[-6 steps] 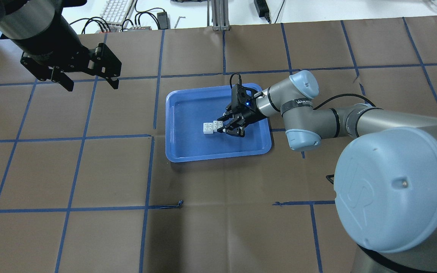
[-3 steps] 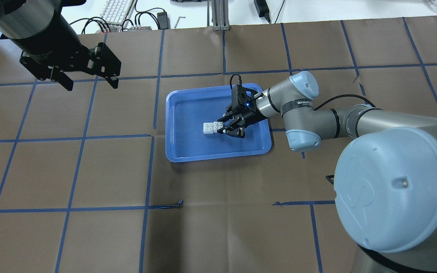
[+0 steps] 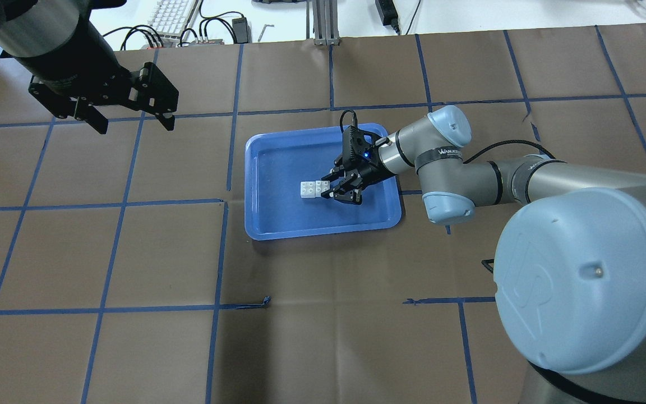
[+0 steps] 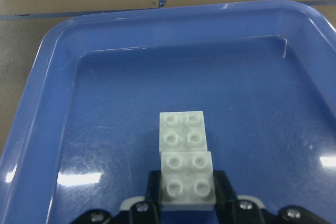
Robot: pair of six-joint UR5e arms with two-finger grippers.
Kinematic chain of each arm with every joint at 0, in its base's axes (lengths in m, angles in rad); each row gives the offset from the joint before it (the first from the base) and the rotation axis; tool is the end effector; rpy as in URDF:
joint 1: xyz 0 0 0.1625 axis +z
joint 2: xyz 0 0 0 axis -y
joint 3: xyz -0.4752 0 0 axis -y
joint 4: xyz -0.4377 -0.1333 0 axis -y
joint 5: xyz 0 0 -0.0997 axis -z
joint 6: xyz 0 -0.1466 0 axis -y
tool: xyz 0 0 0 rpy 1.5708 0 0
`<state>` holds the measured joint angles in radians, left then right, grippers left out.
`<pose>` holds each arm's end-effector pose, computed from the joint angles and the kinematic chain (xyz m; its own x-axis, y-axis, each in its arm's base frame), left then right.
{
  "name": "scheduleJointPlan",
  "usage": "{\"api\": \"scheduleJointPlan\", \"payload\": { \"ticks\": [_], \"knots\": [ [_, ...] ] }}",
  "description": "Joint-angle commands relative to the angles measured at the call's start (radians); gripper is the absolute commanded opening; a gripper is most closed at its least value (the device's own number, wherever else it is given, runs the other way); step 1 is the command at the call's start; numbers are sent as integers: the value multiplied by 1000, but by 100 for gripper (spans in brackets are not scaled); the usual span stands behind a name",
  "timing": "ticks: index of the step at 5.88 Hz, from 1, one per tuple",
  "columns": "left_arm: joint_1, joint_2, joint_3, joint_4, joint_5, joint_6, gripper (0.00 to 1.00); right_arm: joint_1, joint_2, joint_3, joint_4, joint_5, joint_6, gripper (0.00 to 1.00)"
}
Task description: Assemble white blocks and place on blue tray
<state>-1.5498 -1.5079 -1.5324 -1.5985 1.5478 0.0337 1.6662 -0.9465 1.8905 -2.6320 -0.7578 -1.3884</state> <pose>-0.1258 -0.5185 0.5422 -0.9997 0.0143 0.0204 0.0128 0.9972 -0.0743 0.3002 -0.6195 0.1052 -0.0296 -0.9994 -0.0159 -0.6821 0.0318 -0.7306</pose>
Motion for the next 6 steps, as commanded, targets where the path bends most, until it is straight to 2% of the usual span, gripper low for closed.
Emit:
{"api": "scheduleJointPlan", "payload": {
  "ticks": [1,2,3,4,5,6],
  "knots": [
    [-1,0,0,0,0,0,100,1,0,-1,1,0,0,26],
    [-1,0,0,0,0,0,100,1,0,1,1,0,0,26],
    [0,0,0,0,0,0,100,0,0,-1,-2,-2,0,37],
    [2,0,0,0,0,0,100,1,-2,-1,-5,-3,-1,54],
    [0,0,0,0,0,0,100,1,0,-1,-5,-3,-1,64],
    [0,0,-2,2,0,0,100,1,0,-1,-5,-3,0,66]
  ]
}}
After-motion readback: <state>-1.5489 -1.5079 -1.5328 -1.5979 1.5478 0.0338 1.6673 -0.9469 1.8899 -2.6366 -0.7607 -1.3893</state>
